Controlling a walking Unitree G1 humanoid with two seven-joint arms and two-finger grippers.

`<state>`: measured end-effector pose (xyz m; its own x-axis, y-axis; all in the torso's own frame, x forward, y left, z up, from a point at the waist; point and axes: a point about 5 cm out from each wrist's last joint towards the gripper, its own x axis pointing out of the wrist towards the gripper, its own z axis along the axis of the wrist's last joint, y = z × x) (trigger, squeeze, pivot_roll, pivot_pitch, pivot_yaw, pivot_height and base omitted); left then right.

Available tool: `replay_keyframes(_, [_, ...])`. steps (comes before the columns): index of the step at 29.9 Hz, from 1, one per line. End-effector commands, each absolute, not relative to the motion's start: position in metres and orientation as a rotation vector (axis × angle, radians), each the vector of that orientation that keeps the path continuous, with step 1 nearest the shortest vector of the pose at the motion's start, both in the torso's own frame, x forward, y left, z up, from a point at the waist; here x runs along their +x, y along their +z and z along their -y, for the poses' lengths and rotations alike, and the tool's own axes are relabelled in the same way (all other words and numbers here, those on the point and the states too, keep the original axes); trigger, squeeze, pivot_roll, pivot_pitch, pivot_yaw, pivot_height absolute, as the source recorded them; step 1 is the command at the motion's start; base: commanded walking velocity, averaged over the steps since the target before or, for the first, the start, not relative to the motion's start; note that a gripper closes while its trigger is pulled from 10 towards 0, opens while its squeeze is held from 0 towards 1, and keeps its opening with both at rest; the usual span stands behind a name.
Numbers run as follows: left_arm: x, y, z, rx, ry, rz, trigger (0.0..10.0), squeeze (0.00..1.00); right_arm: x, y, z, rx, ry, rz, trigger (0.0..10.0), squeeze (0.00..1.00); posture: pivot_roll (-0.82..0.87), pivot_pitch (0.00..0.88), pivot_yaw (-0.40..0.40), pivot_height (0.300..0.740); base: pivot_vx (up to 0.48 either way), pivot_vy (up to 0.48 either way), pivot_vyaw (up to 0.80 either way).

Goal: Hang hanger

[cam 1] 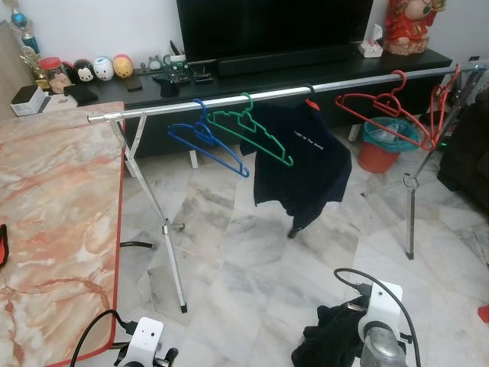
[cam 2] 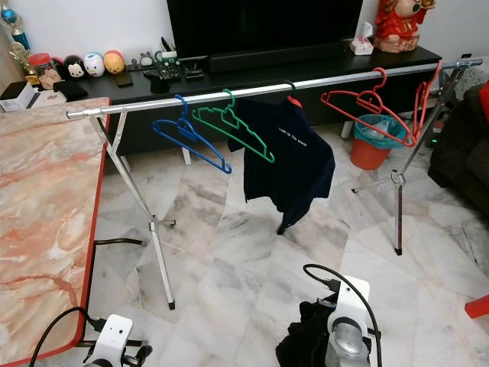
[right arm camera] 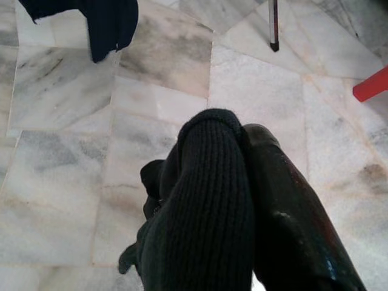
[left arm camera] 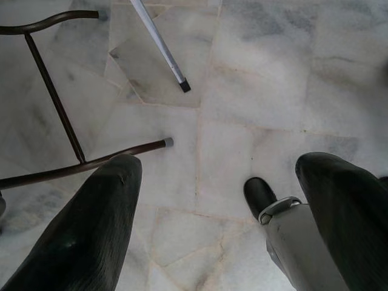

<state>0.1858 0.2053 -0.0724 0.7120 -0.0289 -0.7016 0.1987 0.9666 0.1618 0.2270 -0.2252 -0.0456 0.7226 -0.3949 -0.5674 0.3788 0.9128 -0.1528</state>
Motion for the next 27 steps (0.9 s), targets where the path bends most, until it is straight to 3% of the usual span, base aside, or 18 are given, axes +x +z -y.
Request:
replay_keyframes(1, [0.1700, -0.0795, -0.2156, 0.236, -0.088, -0.839, 10.0, 0.00, 0.2269, -0.0455, 0.2264, -0.030, -0.423, -0.634, 10.0, 0.00, -0.08, 0.000, 0.029, 0.740, 0.000, 0.000, 0.00])
replay_keyframes(21, [0.1673, -0.0811, -0.2175, 0.241, -0.076, -0.861, 10.0, 0.00, 0.2337, -0.0411, 0.2252, -0.028, -0.409, -0.613, 10.0, 0.00, -0.08, 0.000, 0.027, 0.740, 0.000, 0.000, 0.00])
replay_keyframes(27, [0.1671, -0.0811, -0.2179, 0.241, -0.074, -0.862, 10.0, 0.00, 0.2348, -0.0404, 0.2245, -0.027, -0.409, -0.608, 10.0, 0.00, -0.08, 0.000, 0.028, 0.740, 0.000, -0.252, 0.00])
